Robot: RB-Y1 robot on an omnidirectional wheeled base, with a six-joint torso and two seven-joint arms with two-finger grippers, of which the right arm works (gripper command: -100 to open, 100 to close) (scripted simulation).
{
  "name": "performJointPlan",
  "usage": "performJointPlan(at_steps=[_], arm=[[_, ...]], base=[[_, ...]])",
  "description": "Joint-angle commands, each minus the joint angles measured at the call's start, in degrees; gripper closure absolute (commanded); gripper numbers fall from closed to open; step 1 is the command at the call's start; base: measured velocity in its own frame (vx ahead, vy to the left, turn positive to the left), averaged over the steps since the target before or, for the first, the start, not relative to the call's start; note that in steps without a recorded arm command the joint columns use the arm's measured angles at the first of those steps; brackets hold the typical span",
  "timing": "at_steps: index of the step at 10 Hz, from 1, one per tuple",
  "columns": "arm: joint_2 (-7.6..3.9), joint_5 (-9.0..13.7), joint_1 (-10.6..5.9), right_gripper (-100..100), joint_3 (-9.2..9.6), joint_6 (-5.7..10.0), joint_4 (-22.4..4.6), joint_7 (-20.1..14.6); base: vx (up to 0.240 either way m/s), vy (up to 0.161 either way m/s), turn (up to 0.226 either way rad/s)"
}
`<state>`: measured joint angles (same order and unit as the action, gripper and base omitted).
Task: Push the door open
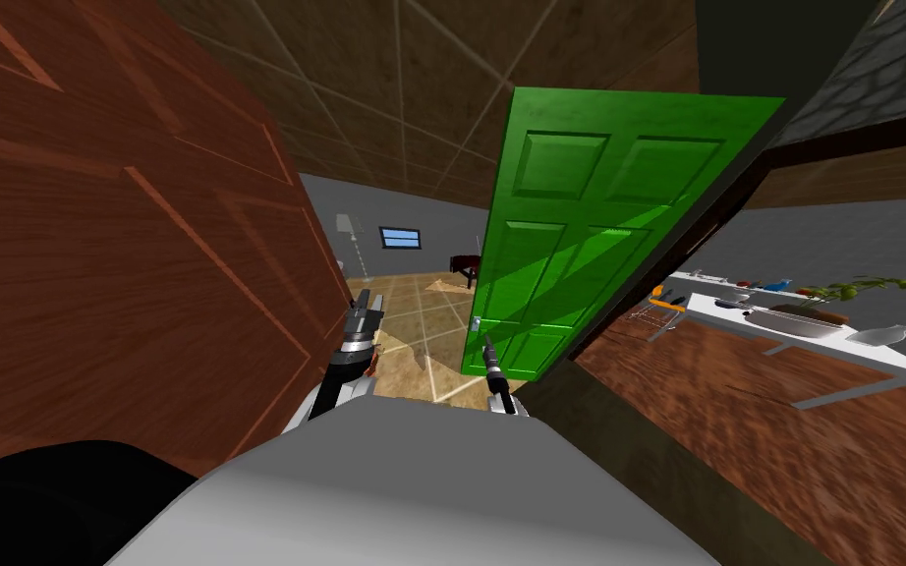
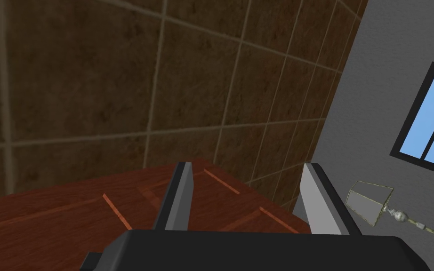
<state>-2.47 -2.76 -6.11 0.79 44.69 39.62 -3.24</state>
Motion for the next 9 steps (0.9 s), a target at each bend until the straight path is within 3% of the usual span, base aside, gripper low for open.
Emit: performJointPlan(at_steps=[1,5,9], arm=[[-0.35,0.06,-0.01,-100,-0.14,0.29,-0.07,0.11],[-0.59,0.24,0.20,-100,-0.57,1.14,-0.32,0.40],[0.19,0.40,0.39,-100,-0.97,1.93,-0.56,0.68]], base=[[0.202,0.037,0.022],[0.195,0.007,0.024],[0.182,0.030,0.023]])
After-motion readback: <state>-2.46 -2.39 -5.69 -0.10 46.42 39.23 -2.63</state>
